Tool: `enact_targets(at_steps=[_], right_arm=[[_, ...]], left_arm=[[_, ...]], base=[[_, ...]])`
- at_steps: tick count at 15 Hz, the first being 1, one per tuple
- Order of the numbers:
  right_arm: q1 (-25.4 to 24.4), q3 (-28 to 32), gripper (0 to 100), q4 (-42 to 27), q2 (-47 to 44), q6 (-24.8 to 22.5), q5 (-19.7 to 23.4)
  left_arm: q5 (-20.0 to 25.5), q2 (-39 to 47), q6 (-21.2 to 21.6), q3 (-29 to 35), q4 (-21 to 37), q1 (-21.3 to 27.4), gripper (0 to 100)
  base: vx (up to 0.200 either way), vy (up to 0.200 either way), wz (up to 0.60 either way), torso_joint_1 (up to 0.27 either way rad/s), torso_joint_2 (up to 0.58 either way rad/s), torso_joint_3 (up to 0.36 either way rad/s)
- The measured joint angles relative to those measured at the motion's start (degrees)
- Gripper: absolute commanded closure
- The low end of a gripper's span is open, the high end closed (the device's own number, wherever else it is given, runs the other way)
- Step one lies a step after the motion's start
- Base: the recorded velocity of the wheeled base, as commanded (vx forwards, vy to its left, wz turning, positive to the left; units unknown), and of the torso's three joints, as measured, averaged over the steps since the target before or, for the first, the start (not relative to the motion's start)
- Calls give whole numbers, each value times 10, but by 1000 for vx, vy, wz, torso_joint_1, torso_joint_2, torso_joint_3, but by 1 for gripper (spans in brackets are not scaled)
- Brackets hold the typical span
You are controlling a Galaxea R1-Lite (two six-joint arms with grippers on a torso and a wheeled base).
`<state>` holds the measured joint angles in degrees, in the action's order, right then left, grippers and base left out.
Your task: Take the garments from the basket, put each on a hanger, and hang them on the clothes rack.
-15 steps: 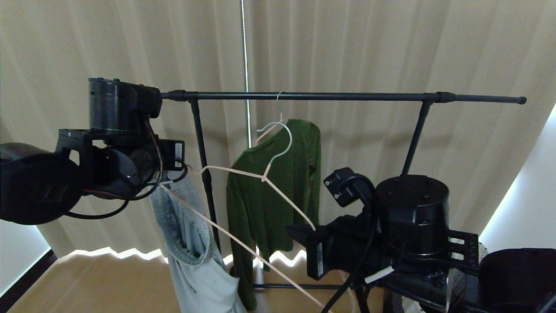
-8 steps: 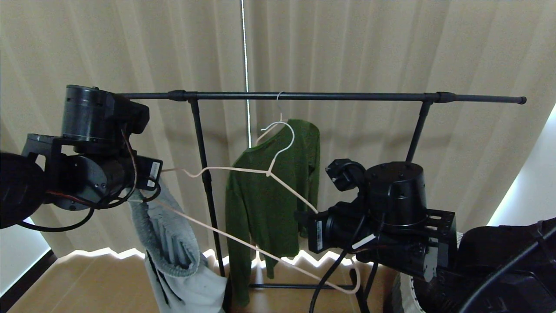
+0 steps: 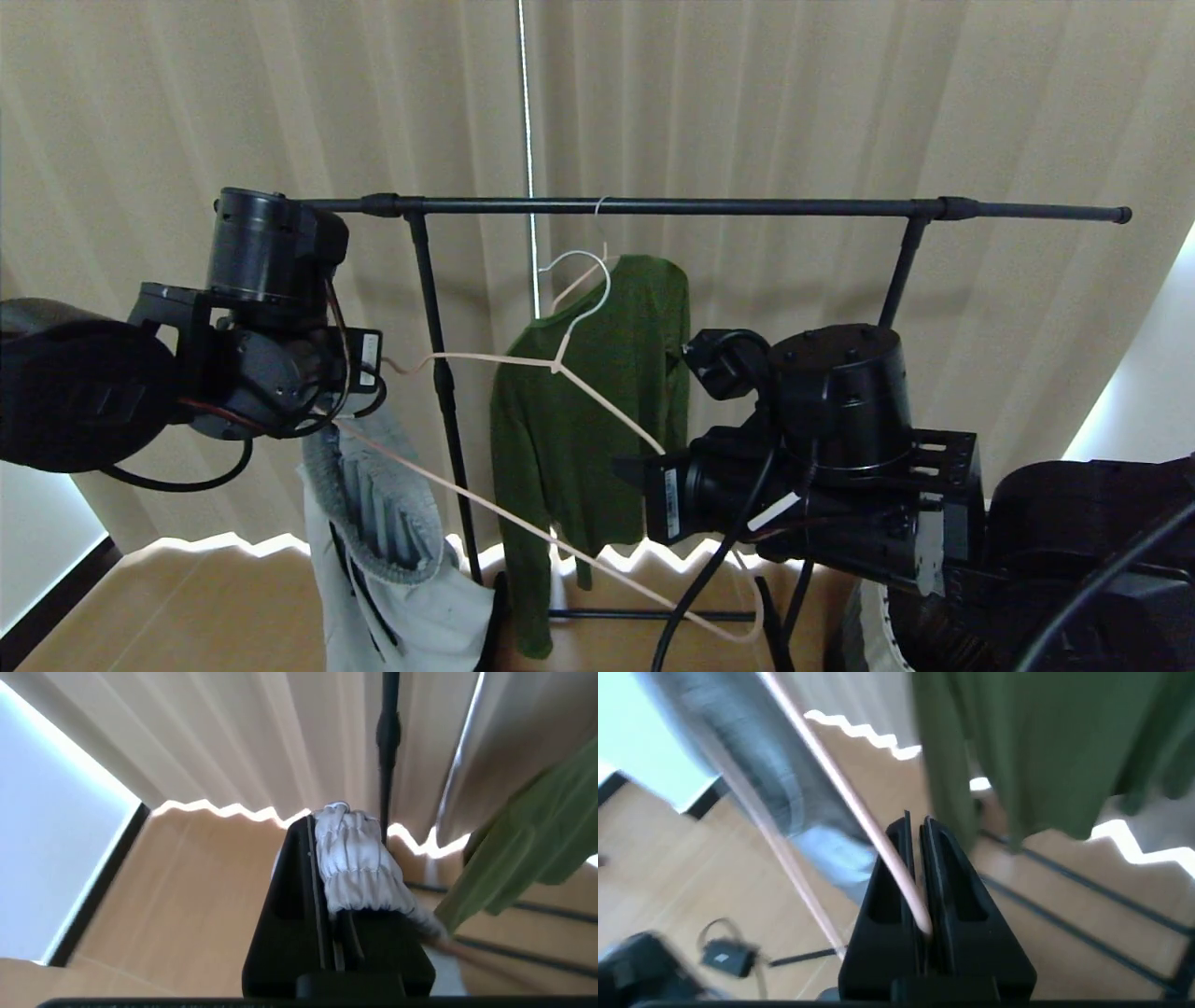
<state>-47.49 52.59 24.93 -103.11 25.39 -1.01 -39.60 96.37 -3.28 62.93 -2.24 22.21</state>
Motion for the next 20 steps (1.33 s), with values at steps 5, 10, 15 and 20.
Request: enact_targets(at_steps=[5, 10, 15, 20], right_arm=[[-37, 20, 100, -113, 43, 23, -6], [-27, 91, 100, -173, 29, 41, -75], [-11, 128, 100, -175, -6, 45, -99], [-11, 136, 100, -171, -21, 44, -97]], left_arm=[[-5, 38, -26, 44, -5, 0, 100], [-9, 61, -22, 86, 5, 0, 100], [-9, 64, -18, 85, 54, 11, 100], [-9, 63, -19, 87, 50, 39, 100]], base=[[0, 0, 0, 0, 0, 0], [0, 0, 0, 0, 0, 0], [0, 0, 0, 0, 0, 0], [0, 0, 0, 0, 0, 0]])
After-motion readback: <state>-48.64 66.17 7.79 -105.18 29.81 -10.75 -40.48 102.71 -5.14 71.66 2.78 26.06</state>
